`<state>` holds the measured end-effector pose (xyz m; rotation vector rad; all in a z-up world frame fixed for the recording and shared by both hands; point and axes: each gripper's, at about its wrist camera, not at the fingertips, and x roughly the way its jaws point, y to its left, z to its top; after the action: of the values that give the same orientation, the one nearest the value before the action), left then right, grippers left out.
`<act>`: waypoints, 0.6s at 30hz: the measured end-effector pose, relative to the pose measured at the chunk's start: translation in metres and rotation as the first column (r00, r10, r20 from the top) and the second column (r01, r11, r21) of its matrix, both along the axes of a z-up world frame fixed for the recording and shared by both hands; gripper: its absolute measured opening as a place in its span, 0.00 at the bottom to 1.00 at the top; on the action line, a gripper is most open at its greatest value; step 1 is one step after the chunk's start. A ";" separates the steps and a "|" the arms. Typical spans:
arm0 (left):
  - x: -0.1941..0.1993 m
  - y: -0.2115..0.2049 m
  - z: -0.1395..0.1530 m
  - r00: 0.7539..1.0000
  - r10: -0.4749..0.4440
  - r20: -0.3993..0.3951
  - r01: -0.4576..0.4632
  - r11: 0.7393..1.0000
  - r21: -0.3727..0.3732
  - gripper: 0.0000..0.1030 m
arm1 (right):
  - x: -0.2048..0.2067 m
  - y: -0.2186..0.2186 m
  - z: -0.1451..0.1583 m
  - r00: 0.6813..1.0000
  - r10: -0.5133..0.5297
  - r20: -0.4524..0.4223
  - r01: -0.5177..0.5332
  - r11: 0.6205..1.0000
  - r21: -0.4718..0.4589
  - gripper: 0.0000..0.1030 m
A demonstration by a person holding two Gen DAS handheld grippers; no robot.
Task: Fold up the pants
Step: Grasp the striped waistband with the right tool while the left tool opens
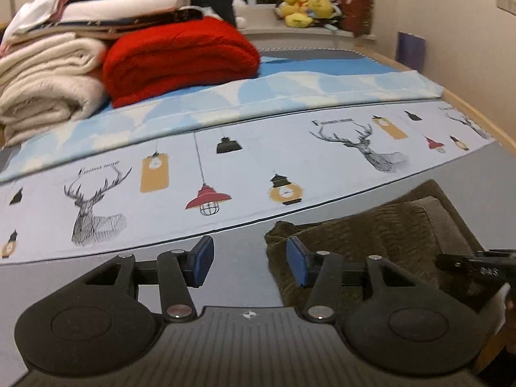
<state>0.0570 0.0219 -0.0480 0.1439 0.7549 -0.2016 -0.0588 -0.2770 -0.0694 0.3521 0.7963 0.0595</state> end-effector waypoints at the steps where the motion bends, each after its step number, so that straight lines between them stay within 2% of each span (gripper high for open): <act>1: 0.003 0.001 0.001 1.000 0.006 0.003 -0.006 1.000 -0.017 0.54 | -0.002 0.002 0.007 1.000 0.010 0.027 -0.010 1.000 -0.018 0.34; 4: 0.002 -0.001 0.010 1.000 0.000 0.007 0.000 0.999 -0.053 0.54 | -0.013 -0.004 0.047 0.988 0.021 0.154 -0.016 0.999 -0.032 0.31; 5: 0.002 -0.003 0.011 1.000 -0.004 0.007 0.004 0.998 -0.062 0.54 | -0.019 -0.007 0.065 0.979 0.016 0.203 -0.005 0.999 -0.054 0.31; 7: 0.001 -0.009 0.013 1.000 -0.024 0.004 0.024 0.996 -0.088 0.54 | -0.026 -0.015 0.090 0.970 -0.008 0.244 0.038 0.992 -0.120 0.31; 8: 0.001 -0.013 0.013 0.999 -0.039 0.005 0.039 0.995 -0.096 0.54 | -0.030 -0.025 0.096 0.971 -0.047 0.236 0.080 0.988 -0.133 0.31; 10: 0.001 -0.022 0.011 0.998 -0.063 0.005 0.064 0.994 -0.086 0.54 | -0.027 -0.044 0.085 0.981 -0.120 0.153 0.140 0.982 -0.126 0.33; 13: 0.004 -0.033 0.005 0.997 -0.076 -0.012 0.075 0.995 -0.067 0.54 | -0.012 -0.064 0.029 0.989 -0.111 -0.097 0.101 0.990 -0.100 0.37; 14: 0.006 -0.036 0.003 0.997 -0.077 -0.021 0.076 0.995 -0.067 0.54 | -0.011 -0.069 0.017 0.983 -0.111 -0.148 0.100 0.992 -0.076 0.43; 15: 0.007 -0.039 0.001 0.996 -0.079 -0.029 0.077 0.995 -0.067 0.54 | -0.014 -0.072 0.016 0.982 -0.132 -0.137 0.125 0.990 -0.060 0.49; 16: 0.008 -0.043 -0.002 0.996 -0.083 -0.040 0.080 0.995 -0.061 0.53 | -0.016 -0.073 0.022 0.985 -0.133 -0.107 0.127 0.990 -0.060 0.48; 18: 0.010 -0.049 -0.007 0.994 -0.093 -0.053 0.090 0.995 -0.051 0.51 | -0.020 -0.067 0.038 0.992 -0.124 -0.023 0.120 0.983 -0.142 0.47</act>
<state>0.0667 -0.0274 -0.0553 0.1274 0.7986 -0.3119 -0.0790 -0.3444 -0.0314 0.2681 0.8037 -0.1169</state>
